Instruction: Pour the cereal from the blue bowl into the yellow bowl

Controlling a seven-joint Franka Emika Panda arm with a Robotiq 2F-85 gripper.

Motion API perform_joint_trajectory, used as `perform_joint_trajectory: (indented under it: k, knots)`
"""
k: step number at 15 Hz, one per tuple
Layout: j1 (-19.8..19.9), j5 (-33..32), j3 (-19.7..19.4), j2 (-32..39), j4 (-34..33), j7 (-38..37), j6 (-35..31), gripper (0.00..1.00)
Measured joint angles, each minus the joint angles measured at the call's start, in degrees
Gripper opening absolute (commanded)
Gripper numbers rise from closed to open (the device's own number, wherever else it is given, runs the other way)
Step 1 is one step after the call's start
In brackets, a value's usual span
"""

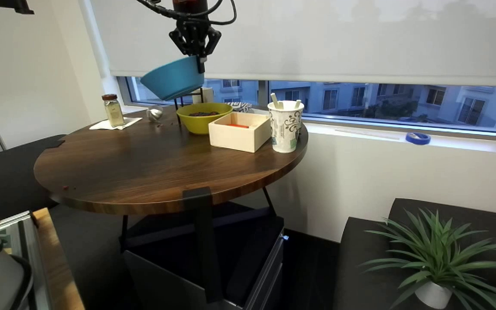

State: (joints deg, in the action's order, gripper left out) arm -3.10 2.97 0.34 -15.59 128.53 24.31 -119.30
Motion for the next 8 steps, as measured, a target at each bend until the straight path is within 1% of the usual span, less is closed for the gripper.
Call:
perform_joint_trajectory:
  k: [4, 8]
  knots:
    - [-0.04, -7.87, 2.32, 4.43, -5.36, -5.06, -0.95, 0.01]
    - [-0.04, -16.25, 3.57, 7.15, -9.05, -9.40, -0.97, 0.01]
